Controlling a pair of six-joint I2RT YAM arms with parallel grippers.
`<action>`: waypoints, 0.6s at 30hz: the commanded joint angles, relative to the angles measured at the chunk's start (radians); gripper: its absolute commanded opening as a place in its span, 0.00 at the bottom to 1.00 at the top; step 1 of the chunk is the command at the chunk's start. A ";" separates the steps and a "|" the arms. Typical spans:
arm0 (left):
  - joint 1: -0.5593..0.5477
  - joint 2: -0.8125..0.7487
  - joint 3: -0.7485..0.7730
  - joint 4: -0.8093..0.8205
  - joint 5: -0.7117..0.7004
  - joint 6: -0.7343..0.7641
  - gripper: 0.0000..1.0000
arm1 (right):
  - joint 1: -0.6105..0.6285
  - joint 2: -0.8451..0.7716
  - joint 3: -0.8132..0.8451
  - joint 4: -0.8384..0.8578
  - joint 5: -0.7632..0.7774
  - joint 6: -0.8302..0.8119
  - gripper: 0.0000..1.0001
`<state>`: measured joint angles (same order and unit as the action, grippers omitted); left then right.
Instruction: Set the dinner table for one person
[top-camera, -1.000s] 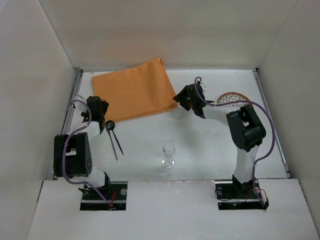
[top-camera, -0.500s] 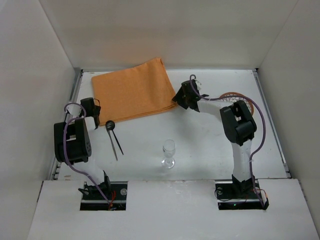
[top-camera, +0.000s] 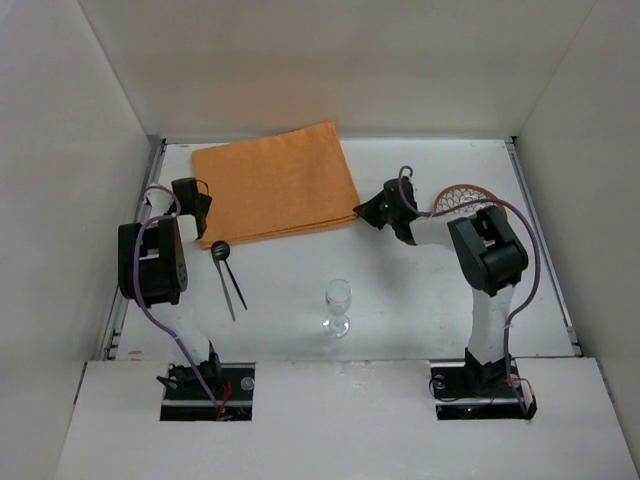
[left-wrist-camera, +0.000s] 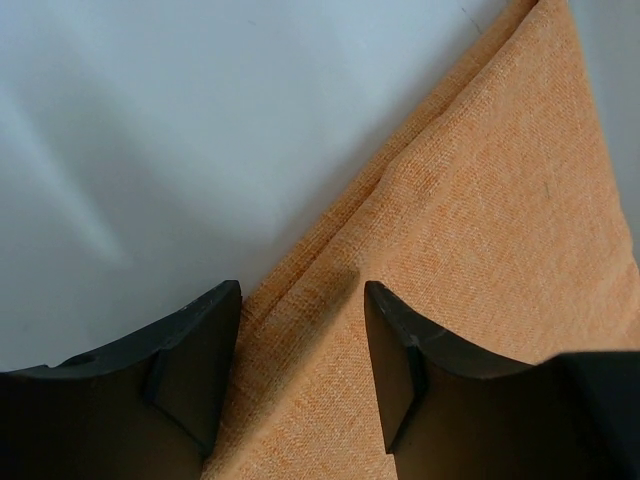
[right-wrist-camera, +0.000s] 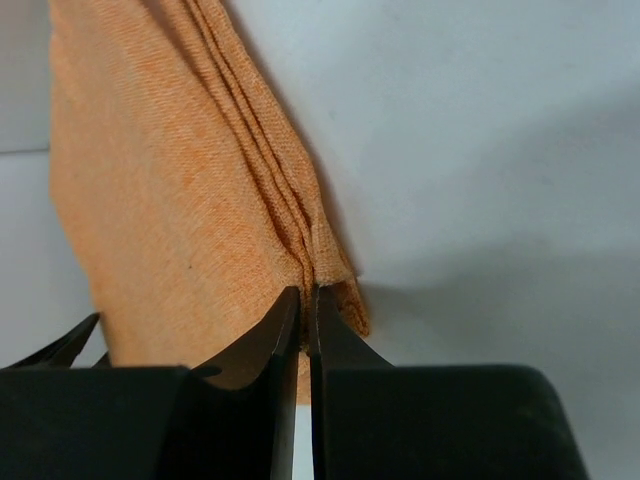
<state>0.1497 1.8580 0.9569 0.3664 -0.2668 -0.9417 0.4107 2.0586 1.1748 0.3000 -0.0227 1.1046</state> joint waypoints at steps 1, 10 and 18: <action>-0.054 0.044 0.061 -0.063 0.029 0.009 0.49 | -0.051 -0.103 -0.122 0.237 0.009 0.073 0.05; -0.195 0.151 0.284 -0.135 0.080 0.060 0.49 | -0.109 -0.241 -0.369 0.347 0.076 0.078 0.06; -0.272 0.141 0.281 -0.132 0.081 0.075 0.49 | -0.175 -0.356 -0.523 0.352 0.092 0.057 0.07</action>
<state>-0.1005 2.0212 1.2316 0.2588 -0.2241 -0.8749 0.2581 1.7515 0.6857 0.5823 0.0402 1.1740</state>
